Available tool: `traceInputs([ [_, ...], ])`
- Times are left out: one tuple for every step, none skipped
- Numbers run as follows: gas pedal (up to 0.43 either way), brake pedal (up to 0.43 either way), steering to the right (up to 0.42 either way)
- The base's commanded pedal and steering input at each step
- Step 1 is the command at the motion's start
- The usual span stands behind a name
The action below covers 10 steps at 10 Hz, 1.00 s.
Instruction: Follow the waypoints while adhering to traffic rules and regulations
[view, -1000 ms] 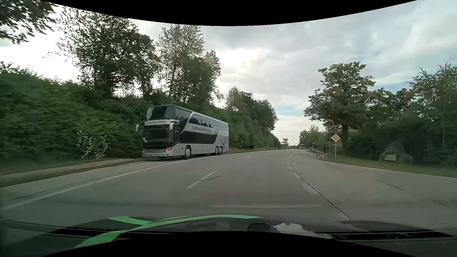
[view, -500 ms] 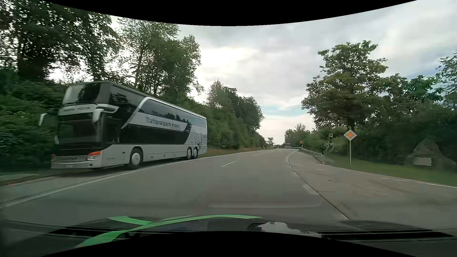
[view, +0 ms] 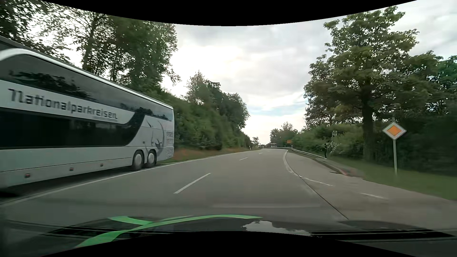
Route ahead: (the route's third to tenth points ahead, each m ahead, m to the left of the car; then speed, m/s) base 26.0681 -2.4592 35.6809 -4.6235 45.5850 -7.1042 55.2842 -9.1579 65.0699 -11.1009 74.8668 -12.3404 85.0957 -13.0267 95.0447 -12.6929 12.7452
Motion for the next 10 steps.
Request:
traceInputs([
  [0.248,0.0,0.052],
  [0.248,0.0,0.051],
  [0.248,0.0,0.05],
  [0.248,0.0,0.05],
  [0.248,0.0,0.049],
  [0.26,0.0,0.049],
  [0.26,0.0,0.049],
  [0.26,0.0,0.048],
  [0.26,0.0,0.044],
  [0.26,0.0,0.04],
])
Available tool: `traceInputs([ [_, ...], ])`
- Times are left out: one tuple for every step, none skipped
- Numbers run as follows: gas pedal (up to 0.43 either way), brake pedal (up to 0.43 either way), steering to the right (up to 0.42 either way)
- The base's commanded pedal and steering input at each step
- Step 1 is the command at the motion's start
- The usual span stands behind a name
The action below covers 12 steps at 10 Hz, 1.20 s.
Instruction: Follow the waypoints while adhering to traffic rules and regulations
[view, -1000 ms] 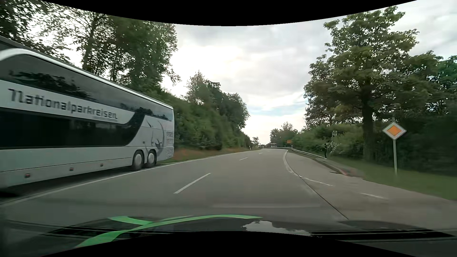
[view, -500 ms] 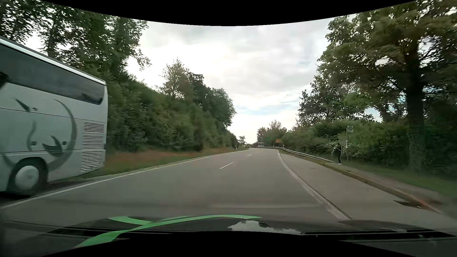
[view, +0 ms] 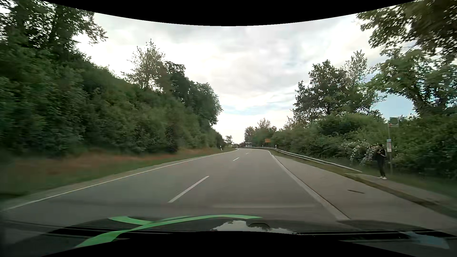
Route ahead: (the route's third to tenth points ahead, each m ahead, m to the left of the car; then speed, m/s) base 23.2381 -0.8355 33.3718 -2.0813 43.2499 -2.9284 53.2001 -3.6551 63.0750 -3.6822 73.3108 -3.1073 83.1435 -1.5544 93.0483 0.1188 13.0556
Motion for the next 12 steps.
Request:
traceInputs([
  [0.26,0.0,0.033],
  [0.26,0.0,0.029],
  [0.26,0.0,0.028],
  [0.26,0.0,0.028],
  [0.268,0.0,0.028],
  [0.268,0.0,0.027],
  [0.268,0.0,0.025],
  [0.268,0.0,0.024],
  [0.268,0.0,0.021],
  [0.268,0.0,0.018],
  [0.268,0.0,0.012],
  [0.268,0.0,0.01],
])
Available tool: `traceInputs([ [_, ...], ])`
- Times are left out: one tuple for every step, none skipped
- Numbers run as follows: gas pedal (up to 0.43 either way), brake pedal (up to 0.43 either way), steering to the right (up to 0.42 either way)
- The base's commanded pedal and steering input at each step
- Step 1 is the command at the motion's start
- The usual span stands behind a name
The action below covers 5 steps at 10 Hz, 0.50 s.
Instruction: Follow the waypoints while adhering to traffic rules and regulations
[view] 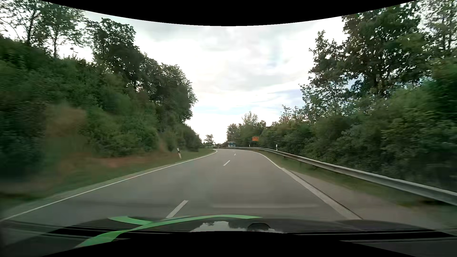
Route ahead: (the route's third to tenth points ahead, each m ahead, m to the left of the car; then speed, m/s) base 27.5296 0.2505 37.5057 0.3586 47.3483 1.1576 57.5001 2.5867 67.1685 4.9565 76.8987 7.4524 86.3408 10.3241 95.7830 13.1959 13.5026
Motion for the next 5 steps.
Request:
traceInputs([
  [0.268,0.0,0.01],
  [0.268,0.0,0.01],
  [0.268,0.0,0.01],
  [0.268,0.0,0.009],
  [0.26,0.0,0.008],
])
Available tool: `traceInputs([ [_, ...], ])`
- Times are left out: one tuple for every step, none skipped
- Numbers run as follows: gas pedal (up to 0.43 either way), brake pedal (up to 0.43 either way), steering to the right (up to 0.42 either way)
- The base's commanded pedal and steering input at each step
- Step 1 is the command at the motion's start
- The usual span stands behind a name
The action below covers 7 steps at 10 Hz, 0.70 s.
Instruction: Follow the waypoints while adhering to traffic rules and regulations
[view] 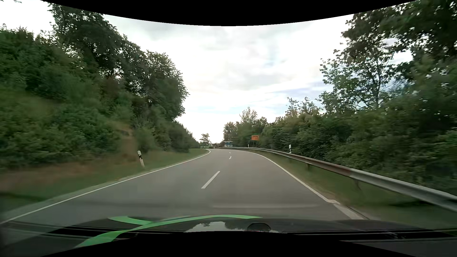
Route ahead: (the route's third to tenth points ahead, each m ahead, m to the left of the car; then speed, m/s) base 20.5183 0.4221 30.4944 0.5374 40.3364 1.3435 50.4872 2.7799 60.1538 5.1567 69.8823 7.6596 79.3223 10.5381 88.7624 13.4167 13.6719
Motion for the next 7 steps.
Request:
traceInputs([
  [0.228,0.0,0.007],
  [0.228,0.0,0.007],
  [0.22,0.0,0.007],
  [0.209,0.0,0.007],
  [0.209,0.0,0.007],
  [0.197,0.0,0.006],
  [0.197,0.0,0.003],
])
